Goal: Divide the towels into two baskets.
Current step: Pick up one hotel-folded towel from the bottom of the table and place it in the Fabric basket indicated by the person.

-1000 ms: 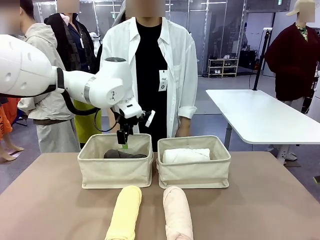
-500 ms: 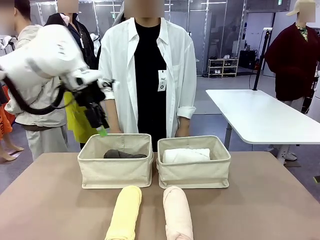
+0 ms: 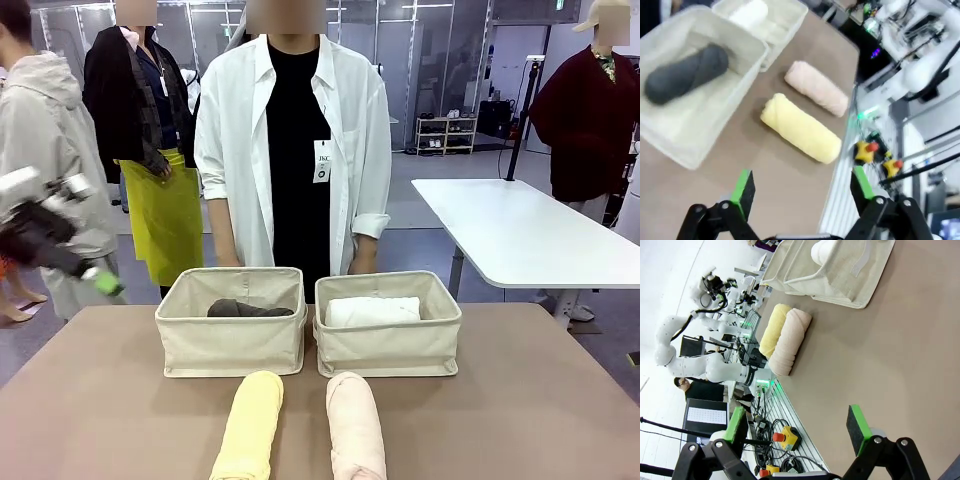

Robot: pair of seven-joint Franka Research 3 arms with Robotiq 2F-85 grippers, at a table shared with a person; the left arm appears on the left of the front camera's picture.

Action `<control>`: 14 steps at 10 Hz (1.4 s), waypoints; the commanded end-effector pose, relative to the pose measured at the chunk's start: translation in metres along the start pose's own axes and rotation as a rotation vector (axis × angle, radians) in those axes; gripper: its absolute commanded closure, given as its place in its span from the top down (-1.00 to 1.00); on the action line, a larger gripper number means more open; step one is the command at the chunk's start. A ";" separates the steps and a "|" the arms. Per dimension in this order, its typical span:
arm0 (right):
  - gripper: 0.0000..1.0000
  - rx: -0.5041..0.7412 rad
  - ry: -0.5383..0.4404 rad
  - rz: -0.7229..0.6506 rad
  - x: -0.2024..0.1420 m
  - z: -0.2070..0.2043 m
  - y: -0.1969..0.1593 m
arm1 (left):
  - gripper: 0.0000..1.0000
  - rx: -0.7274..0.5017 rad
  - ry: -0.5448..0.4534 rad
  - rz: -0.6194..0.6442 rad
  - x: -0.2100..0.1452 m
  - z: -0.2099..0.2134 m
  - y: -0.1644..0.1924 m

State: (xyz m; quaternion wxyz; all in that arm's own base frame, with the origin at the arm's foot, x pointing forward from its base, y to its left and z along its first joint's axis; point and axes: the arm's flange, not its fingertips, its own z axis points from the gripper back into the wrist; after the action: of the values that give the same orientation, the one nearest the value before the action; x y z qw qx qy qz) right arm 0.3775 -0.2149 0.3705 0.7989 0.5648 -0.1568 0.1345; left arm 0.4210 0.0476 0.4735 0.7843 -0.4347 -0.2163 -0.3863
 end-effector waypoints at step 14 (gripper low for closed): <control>1.00 -0.006 -0.021 0.016 -0.001 -0.003 0.001 | 0.93 -0.031 -0.320 0.315 -0.188 0.098 0.034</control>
State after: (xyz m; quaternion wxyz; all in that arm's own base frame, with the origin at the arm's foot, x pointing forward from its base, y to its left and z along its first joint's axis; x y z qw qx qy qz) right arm 0.3776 -0.2146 0.3702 0.7988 0.5650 -0.1565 0.1347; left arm 0.3377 0.2211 0.3762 0.7918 -0.5271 -0.2473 -0.1846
